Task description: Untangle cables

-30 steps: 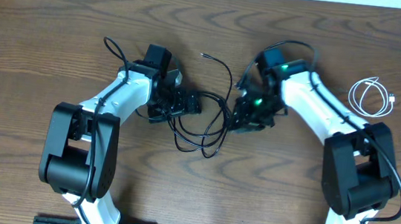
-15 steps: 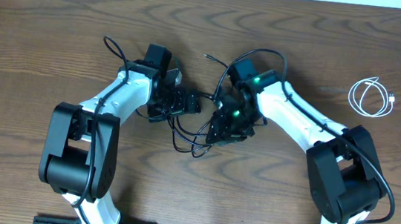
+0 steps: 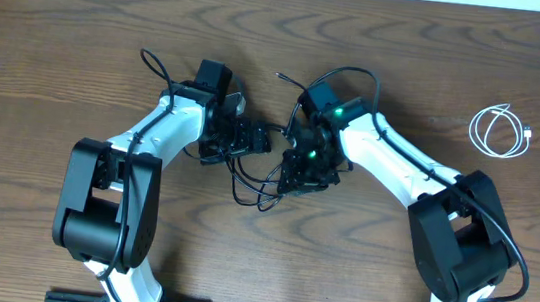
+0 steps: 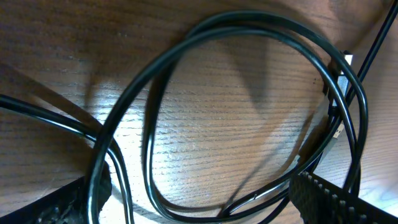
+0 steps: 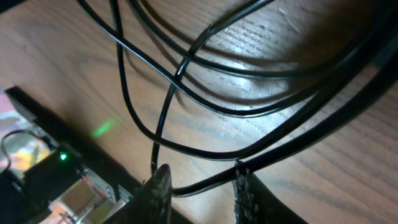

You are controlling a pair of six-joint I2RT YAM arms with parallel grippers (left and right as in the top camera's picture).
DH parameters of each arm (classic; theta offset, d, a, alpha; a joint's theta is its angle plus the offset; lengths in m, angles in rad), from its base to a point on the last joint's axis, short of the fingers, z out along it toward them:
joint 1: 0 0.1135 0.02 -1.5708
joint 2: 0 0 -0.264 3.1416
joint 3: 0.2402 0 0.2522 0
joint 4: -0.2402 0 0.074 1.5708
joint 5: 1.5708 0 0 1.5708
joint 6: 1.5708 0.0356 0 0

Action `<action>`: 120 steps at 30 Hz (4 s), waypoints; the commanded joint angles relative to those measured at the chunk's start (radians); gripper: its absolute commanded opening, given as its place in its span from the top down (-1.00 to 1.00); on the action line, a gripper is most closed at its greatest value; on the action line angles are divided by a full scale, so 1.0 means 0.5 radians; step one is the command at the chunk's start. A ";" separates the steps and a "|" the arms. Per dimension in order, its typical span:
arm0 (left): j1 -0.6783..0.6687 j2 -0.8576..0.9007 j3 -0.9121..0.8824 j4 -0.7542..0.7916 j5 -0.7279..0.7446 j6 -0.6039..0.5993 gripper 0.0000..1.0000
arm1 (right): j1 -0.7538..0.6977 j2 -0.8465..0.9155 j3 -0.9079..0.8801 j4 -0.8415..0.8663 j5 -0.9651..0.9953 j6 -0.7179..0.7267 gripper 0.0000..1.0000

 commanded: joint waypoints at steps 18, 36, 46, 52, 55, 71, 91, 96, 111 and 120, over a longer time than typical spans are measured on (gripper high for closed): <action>0.008 0.063 -0.047 -0.054 -0.397 0.011 -0.96 | -0.050 0.009 -0.064 0.983 0.345 0.172 0.98; 0.008 0.063 -0.047 -0.140 -0.633 -0.119 -0.96 | -0.306 0.033 -0.065 0.927 -0.093 -0.026 0.49; 0.008 0.063 -0.047 -0.167 -0.599 -0.246 -0.96 | -0.347 0.245 -0.067 0.949 -0.716 -0.196 0.68; 0.008 0.063 -0.047 -0.174 -0.562 -0.246 -0.96 | -0.361 0.438 -0.069 1.192 -1.284 -0.341 0.72; 0.008 0.063 -0.047 -0.182 -0.563 -0.246 -0.96 | -0.371 0.522 -0.068 1.382 -1.561 -0.339 0.72; 0.008 0.063 -0.047 -0.182 -0.563 -0.246 -0.96 | -0.277 0.616 -0.068 1.754 -1.370 -0.082 0.47; 0.066 0.034 -0.009 -0.219 -0.311 -0.048 -1.00 | -0.380 0.616 -0.068 1.925 -1.451 0.263 0.97; 0.223 -0.066 0.021 -0.219 0.082 0.153 -0.86 | -0.414 0.562 -0.068 1.927 -1.549 0.307 0.97; 0.381 -0.097 -0.067 -0.226 -0.042 0.167 -0.86 | -0.398 0.089 -0.068 2.034 -1.490 0.298 0.97; 0.381 -0.096 -0.071 -0.218 -0.041 0.167 -0.88 | -0.375 0.092 -0.068 2.028 -1.450 0.298 0.98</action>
